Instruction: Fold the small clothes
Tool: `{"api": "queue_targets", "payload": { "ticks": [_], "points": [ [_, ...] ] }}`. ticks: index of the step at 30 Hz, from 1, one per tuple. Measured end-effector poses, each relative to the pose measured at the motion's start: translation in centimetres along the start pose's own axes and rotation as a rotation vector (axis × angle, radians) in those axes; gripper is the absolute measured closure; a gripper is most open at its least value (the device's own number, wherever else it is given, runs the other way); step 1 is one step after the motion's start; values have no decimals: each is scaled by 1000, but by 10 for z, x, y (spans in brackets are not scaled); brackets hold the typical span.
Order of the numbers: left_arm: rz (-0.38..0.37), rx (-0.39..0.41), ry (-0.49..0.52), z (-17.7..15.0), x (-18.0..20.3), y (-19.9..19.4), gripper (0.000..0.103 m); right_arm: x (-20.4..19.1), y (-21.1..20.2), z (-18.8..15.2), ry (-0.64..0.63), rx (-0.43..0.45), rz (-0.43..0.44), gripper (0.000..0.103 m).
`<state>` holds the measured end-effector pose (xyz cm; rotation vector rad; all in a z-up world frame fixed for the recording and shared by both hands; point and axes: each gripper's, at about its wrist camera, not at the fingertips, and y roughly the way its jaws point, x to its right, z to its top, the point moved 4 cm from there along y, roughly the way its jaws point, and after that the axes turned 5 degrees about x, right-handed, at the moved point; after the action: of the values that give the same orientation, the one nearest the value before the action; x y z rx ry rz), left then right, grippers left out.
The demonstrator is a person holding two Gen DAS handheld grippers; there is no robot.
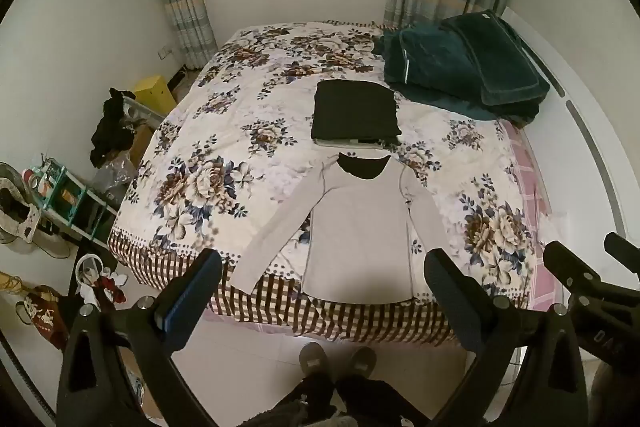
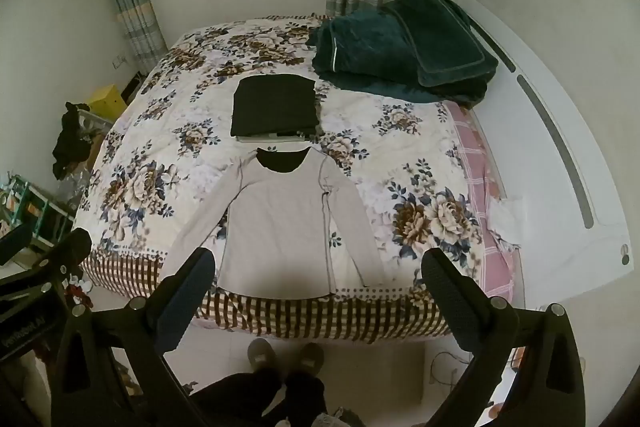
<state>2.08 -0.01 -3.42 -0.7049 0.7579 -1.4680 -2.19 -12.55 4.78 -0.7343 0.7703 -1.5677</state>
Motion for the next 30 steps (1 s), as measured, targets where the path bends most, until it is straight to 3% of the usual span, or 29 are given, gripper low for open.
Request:
{"api": "queue_targets", "payload": {
  "ticks": [30],
  "points": [
    [-1, 3, -6, 5, -1, 1, 0, 1, -5, 4, -4, 9, -8, 0]
  ]
}}
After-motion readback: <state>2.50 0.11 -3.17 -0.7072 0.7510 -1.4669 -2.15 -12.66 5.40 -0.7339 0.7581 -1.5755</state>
